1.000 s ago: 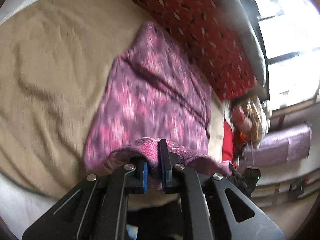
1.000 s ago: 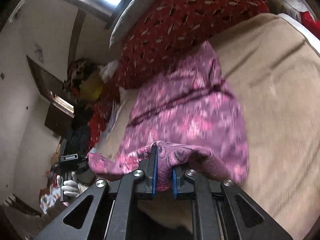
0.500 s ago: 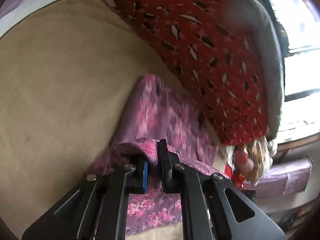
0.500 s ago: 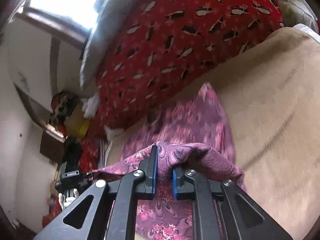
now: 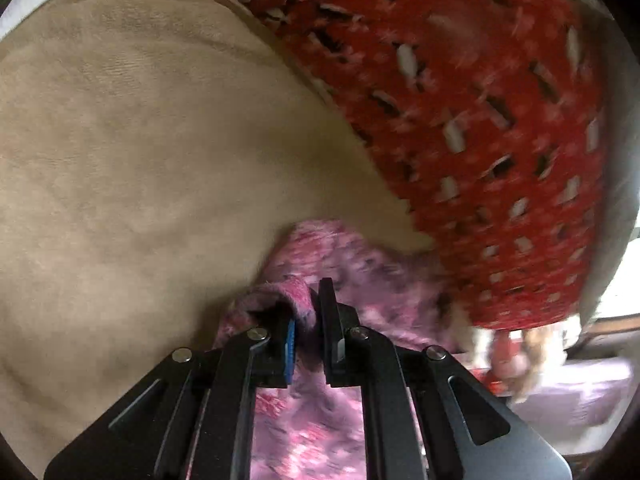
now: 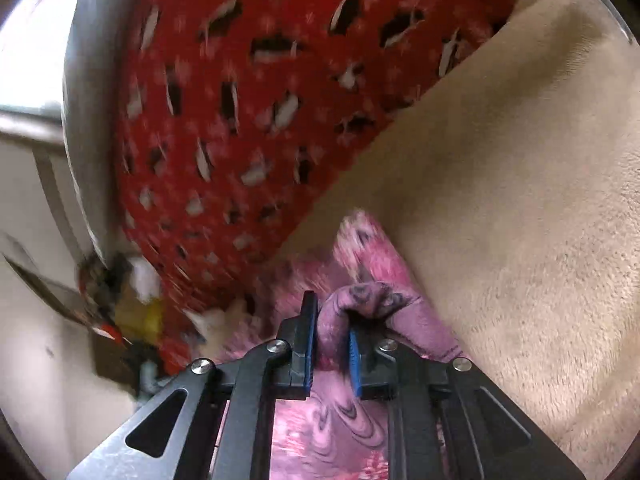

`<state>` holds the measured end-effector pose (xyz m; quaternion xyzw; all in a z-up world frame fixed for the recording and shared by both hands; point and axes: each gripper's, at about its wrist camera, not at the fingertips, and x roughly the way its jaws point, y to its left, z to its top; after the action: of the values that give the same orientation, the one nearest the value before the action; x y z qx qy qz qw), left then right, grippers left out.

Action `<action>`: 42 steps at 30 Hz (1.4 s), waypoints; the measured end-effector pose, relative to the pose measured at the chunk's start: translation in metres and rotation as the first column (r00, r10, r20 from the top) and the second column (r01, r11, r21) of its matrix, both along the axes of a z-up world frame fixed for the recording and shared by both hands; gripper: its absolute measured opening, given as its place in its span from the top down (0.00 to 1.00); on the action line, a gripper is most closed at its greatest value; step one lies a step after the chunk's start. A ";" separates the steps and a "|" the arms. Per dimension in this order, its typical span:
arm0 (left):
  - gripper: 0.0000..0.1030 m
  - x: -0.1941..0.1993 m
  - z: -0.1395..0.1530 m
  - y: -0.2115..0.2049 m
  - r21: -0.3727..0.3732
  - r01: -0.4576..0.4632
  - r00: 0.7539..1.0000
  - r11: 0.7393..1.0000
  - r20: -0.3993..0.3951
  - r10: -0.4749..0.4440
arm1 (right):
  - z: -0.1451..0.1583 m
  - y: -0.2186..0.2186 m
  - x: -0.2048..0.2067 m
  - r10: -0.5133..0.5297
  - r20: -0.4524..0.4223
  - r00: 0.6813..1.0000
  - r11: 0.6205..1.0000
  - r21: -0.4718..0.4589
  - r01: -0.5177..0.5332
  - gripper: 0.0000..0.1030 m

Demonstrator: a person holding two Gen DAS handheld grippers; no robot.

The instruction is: Fold small clothes

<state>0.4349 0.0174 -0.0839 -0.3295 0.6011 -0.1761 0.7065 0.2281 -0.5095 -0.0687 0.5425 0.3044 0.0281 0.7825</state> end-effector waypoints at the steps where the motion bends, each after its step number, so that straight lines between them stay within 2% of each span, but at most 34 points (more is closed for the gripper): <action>1: 0.92 0.000 0.004 0.005 -0.049 -0.007 1.000 0.999 -0.001 0.007 | 0.002 -0.005 -0.004 -0.022 0.025 0.999 0.999 0.026 0.021 0.85; 3: 0.87 -0.003 0.012 0.017 -0.145 -0.020 1.000 0.989 0.002 0.020 | 0.007 -0.012 -0.014 -0.053 0.057 0.997 0.997 0.051 0.051 0.80; 4: 0.81 -0.005 0.017 0.023 -0.153 -0.027 0.999 0.988 0.011 0.030 | 0.009 -0.014 -0.019 -0.067 0.064 0.996 0.997 0.050 0.064 0.77; 5: 0.78 -0.008 0.022 0.029 -0.145 -0.040 0.999 0.989 0.023 0.044 | 0.011 -0.016 -0.024 -0.077 0.070 0.995 0.996 0.051 0.073 0.72; 7: 0.56 -0.014 0.030 0.042 -0.108 -0.071 0.996 0.992 0.048 0.077 | 0.013 -0.021 -0.036 -0.108 0.106 0.989 0.991 0.092 0.098 0.68; 9: 0.49 -0.022 0.034 0.056 -0.078 -0.096 0.993 0.992 0.064 0.101 | 0.013 -0.029 -0.050 -0.171 0.164 0.971 0.974 0.177 0.141 0.52; 10: 0.49 -0.024 0.033 0.057 -0.070 -0.090 0.993 0.993 0.065 0.094 | 0.014 -0.033 -0.059 -0.211 0.178 0.961 0.966 0.189 0.177 0.47; 11: 0.49 -0.028 0.031 0.057 -0.052 -0.055 0.996 0.997 0.061 0.058 | 0.017 -0.036 -0.066 -0.234 0.159 0.959 0.965 0.158 0.209 0.42; 12: 0.49 -0.030 0.027 0.055 -0.032 -0.028 0.998 0.999 0.061 0.030 | 0.019 -0.037 -0.068 -0.227 0.139 0.964 0.970 0.120 0.211 0.42; 15: 0.49 -0.043 0.017 0.039 0.063 0.079 0.995 0.995 0.064 -0.083 | 0.027 -0.030 -0.059 -0.147 -0.007 0.989 0.984 -0.106 0.145 0.42; 17: 0.49 -0.047 0.005 0.024 0.097 0.120 0.991 0.988 0.045 -0.124 | 0.029 -0.018 -0.046 -0.107 -0.097 0.990 0.962 -0.260 0.078 0.42; 19: 0.49 -0.049 -0.005 0.010 0.115 0.154 0.988 0.981 0.014 -0.156 | 0.024 -0.011 -0.035 -0.084 -0.151 0.985 0.945 -0.327 0.030 0.42; 21: 0.51 -0.050 -0.005 -0.003 0.173 0.169 0.984 0.970 0.026 -0.176 | 0.015 -0.001 -0.022 -0.055 -0.197 0.979 0.934 -0.358 -0.020 0.43; 22: 0.59 -0.050 -0.001 -0.009 0.206 0.172 0.981 0.963 0.048 -0.185 | 0.013 0.005 -0.013 -0.022 -0.210 0.978 0.930 -0.363 -0.057 0.47; 23: 0.67 -0.053 0.004 -0.012 0.232 0.170 0.978 0.958 0.082 -0.193 | 0.014 0.010 -0.010 0.010 -0.193 0.981 0.926 -0.369 -0.082 0.76; 24: 0.82 -0.054 0.008 -0.013 0.258 0.161 0.975 0.953 0.111 -0.194 | 0.019 0.015 -0.006 0.040 -0.166 0.985 0.916 -0.387 -0.102 0.92; 27: 0.92 -0.048 0.004 -0.011 0.345 0.114 0.977 0.932 0.129 -0.167 | 0.035 0.016 -0.009 0.002 -0.024 1.000 0.908 -0.418 -0.012 0.95; 28: 0.92 -0.043 -0.005 -0.012 0.393 0.104 0.981 0.914 0.109 -0.158 | 0.027 0.010 -0.009 -0.044 -0.048 0.998 0.909 -0.416 0.020 0.95; 29: 0.91 -0.042 -0.010 -0.011 0.399 0.105 0.983 0.911 0.096 -0.156 | 0.016 0.004 -0.003 -0.060 -0.110 0.992 0.913 -0.407 0.010 0.95; 30: 0.91 -0.042 -0.012 -0.010 0.387 0.098 0.985 0.917 0.092 -0.144 | -0.001 0.001 0.004 -0.048 -0.202 0.978 0.925 -0.379 -0.033 0.93; 31: 0.91 -0.044 -0.008 -0.007 0.372 0.088 0.987 0.924 0.093 -0.131 | -0.013 -0.002 0.005 -0.026 -0.247 0.969 0.939 -0.338 -0.060 0.94; 33: 0.91 -0.051 -0.002 0.000 0.328 0.095 0.988 0.940 0.087 -0.130 | 0.000 -0.004 -0.010 -0.072 -0.179 0.981 0.940 -0.341 0.007 0.83; 34: 0.91 -0.059 0.004 0.004 0.309 0.099 0.987 0.946 0.091 -0.133 | 0.007 -0.004 -0.020 -0.083 -0.156 0.984 0.941 -0.338 0.025 0.82; 36: 0.91 -0.084 0.020 0.007 0.294 0.102 0.982 0.950 0.125 -0.144 | 0.017 -0.001 -0.043 -0.044 -0.115 0.992 0.951 -0.308 0.006 0.69; 37: 0.91 -0.095 0.024 0.009 0.285 0.110 0.979 0.952 0.137 -0.154 | 0.017 0.002 -0.055 -0.033 -0.114 0.993 0.950 -0.311 -0.004 0.65; 38: 0.90 -0.111 0.028 0.012 0.272 0.120 0.975 0.955 0.151 -0.165 | 0.015 0.008 -0.071 -0.017 -0.124 0.992 0.948 -0.316 -0.023 0.56; 40: 0.80 -0.143 0.030 0.012 0.267 0.137 0.967 0.954 0.171 -0.186 | 0.009 0.020 -0.090 0.011 -0.145 0.989 0.947 -0.317 -0.057 0.53; 42: 0.74 -0.161 0.022 0.006 0.307 0.142 0.968 0.941 0.155 -0.197 | -0.004 0.033 -0.103 0.038 -0.184 0.982 0.948 -0.305 -0.093 0.54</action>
<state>0.2734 0.0231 -0.0615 -0.1503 0.5792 -0.1749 0.7819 0.1252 -0.4766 -0.0729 0.4019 0.3907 -0.0423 0.8271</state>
